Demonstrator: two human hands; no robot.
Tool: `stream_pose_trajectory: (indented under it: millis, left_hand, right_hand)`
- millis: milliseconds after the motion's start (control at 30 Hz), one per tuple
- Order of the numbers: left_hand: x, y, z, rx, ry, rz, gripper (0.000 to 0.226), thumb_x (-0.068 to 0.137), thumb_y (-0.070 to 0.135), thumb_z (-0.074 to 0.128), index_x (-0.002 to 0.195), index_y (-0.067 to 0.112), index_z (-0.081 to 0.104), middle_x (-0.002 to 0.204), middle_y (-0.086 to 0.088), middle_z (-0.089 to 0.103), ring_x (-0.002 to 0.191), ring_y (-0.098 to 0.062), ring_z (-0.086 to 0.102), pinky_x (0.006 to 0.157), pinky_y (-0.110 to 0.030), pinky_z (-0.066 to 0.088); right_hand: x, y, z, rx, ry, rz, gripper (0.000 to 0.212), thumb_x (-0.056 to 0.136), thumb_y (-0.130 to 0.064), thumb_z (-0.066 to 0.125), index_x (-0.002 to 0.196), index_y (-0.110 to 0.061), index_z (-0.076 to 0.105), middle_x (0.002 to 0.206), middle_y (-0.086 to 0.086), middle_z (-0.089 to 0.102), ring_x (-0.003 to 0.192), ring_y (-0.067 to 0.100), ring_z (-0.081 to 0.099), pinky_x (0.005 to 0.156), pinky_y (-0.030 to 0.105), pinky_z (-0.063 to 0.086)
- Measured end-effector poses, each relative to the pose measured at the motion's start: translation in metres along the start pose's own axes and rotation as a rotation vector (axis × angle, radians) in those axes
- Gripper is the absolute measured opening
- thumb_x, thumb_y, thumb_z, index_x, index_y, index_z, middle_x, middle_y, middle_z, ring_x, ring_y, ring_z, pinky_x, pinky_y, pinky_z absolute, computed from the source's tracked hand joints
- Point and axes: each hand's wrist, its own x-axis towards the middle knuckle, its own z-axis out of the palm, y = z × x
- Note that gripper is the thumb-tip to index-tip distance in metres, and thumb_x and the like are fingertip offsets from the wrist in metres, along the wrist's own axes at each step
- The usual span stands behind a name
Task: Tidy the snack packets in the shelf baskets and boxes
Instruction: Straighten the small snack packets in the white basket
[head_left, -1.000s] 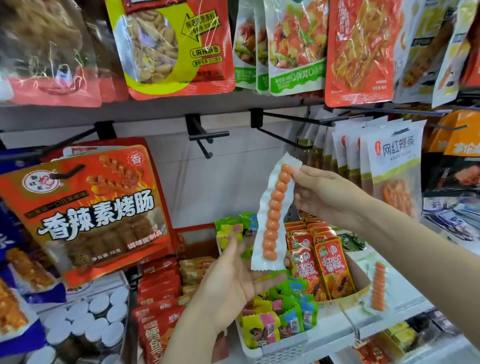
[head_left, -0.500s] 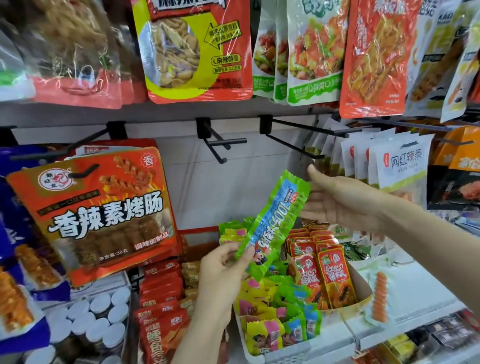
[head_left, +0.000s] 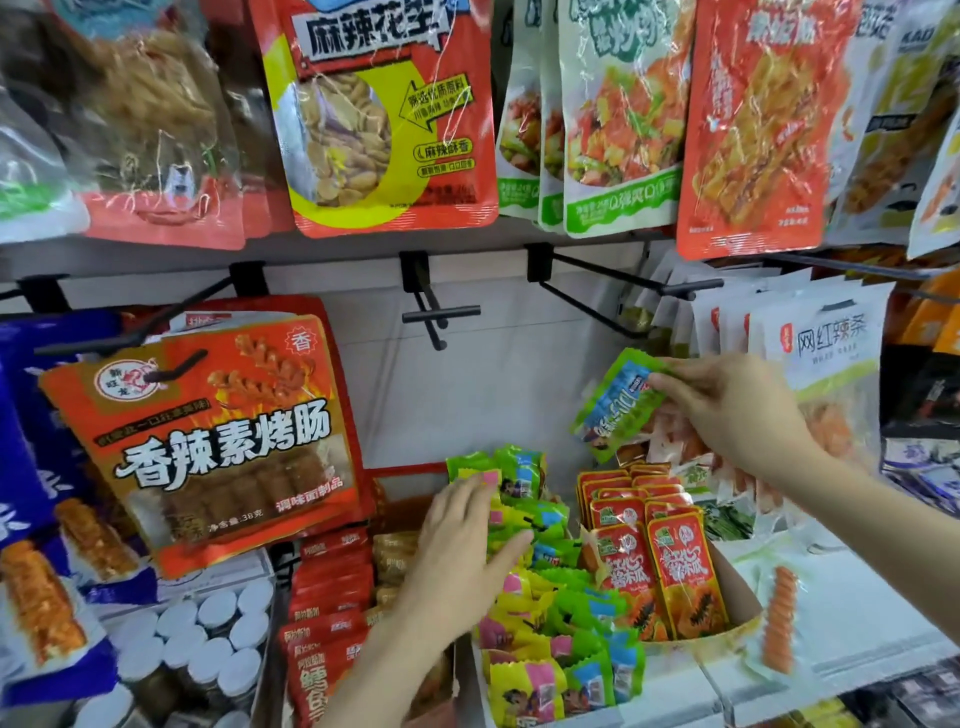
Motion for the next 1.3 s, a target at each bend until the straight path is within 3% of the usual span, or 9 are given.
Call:
stream_pose_trajectory:
  millis: [133, 233, 300, 400, 600, 833, 933, 1133, 1300]
  left_hand:
    - [0.043, 0.004, 0.003, 0.198, -0.171, 0.064, 0.079, 0.092, 0.069, 0.036, 0.150, 0.015, 0.033, 0.156, -0.005, 0.033, 0.145, -0.021, 0.022, 0.120, -0.039, 0.016]
    - [0.061, 0.000, 0.010, 0.295, -0.329, 0.017, 0.084, 0.088, 0.078, 0.028, 0.148, 0.019, 0.037, 0.155, -0.007, 0.037, 0.146, -0.025, 0.022, 0.121, -0.048, 0.010]
    - [0.064, -0.004, 0.016, 0.312, -0.394, -0.020, 0.087, 0.085, 0.082, 0.020, 0.148, 0.024, 0.039, 0.157, -0.002, 0.034, 0.150, -0.021, 0.010, 0.120, -0.053, -0.003]
    - [0.061, -0.012, 0.022, 0.295, -0.379, -0.010, 0.083, 0.085, 0.082, 0.021, 0.140, 0.026, 0.049, 0.153, 0.003, 0.041, 0.151, -0.017, 0.004, 0.118, -0.056, -0.008]
    - [0.044, -0.021, 0.026, 0.201, -0.339, -0.007, 0.076, 0.080, 0.083, 0.026, 0.128, 0.033, 0.058, 0.145, 0.009, 0.050, 0.149, -0.008, 0.000, 0.117, -0.054, -0.006]
    - [0.044, -0.020, 0.026, 0.206, -0.334, -0.010, 0.077, 0.078, 0.085, 0.025, 0.127, 0.036, 0.058, 0.148, 0.010, 0.042, 0.149, -0.010, -0.001, 0.117, -0.054, -0.003]
    - [0.043, -0.021, 0.026, 0.201, -0.302, -0.009, 0.075, 0.078, 0.084, 0.025, 0.127, 0.037, 0.058, 0.147, 0.005, 0.035, 0.148, -0.011, 0.002, 0.116, -0.052, 0.003]
    - [0.040, -0.022, 0.024, 0.180, -0.249, 0.022, 0.065, 0.082, 0.081, 0.032, 0.124, 0.039, 0.060, 0.125, 0.009, 0.031, 0.133, -0.010, 0.014, 0.104, -0.045, 0.016]
    - [0.040, -0.022, 0.025, 0.190, -0.255, 0.024, 0.063, 0.084, 0.079, 0.033, 0.125, 0.039, 0.059, 0.148, 0.011, 0.019, 0.138, -0.009, 0.008, 0.104, -0.048, 0.015]
  right_hand:
    - [-0.003, -0.004, 0.021, 0.124, -0.008, -0.002, 0.022, 0.089, -0.021, 0.068, 0.109, -0.012, 0.075, 0.091, 0.001, 0.075, 0.064, -0.024, 0.054, 0.057, -0.003, 0.040]
    - [-0.005, -0.009, 0.037, 0.230, 0.002, -0.032, 0.022, 0.089, -0.022, 0.069, 0.107, -0.012, 0.075, 0.098, 0.003, 0.075, 0.078, -0.006, 0.068, 0.078, 0.019, 0.056]
    - [-0.005, -0.011, 0.047, 0.265, -0.024, -0.035, 0.020, 0.089, -0.024, 0.068, 0.105, -0.014, 0.076, 0.098, 0.000, 0.076, 0.079, 0.000, 0.071, 0.078, 0.025, 0.058]
    - [-0.010, -0.008, 0.058, 0.254, -0.096, -0.045, 0.015, 0.089, -0.025, 0.069, 0.096, -0.016, 0.078, 0.089, -0.003, 0.077, 0.072, -0.009, 0.067, 0.069, 0.006, 0.049]
    - [-0.015, -0.004, 0.067, 0.085, -0.290, -0.037, 0.012, 0.088, -0.029, 0.070, 0.085, -0.021, 0.079, 0.061, -0.004, 0.070, 0.066, -0.016, 0.061, 0.058, 0.002, 0.037]
    - [-0.007, -0.017, 0.126, -0.150, -0.478, 0.028, 0.021, 0.089, -0.031, 0.069, 0.099, -0.013, 0.076, 0.090, 0.017, 0.069, 0.075, 0.026, 0.058, 0.069, 0.026, 0.042]
    - [0.000, -0.023, 0.141, -0.335, -0.525, 0.049, 0.030, 0.085, -0.040, 0.071, 0.114, -0.031, 0.072, 0.116, 0.006, 0.069, 0.107, 0.026, 0.063, 0.087, 0.029, 0.048]
    - [0.009, -0.016, 0.138, -0.463, -0.682, 0.001, 0.034, 0.087, -0.041, 0.068, 0.114, -0.020, 0.069, 0.116, 0.009, 0.066, 0.111, 0.028, 0.060, 0.089, 0.031, 0.045]
    - [-0.003, -0.015, 0.148, -0.517, -0.757, -0.066, 0.035, 0.088, -0.044, 0.065, 0.117, -0.025, 0.068, 0.118, 0.002, 0.066, 0.118, 0.022, 0.054, 0.095, 0.031, 0.038]
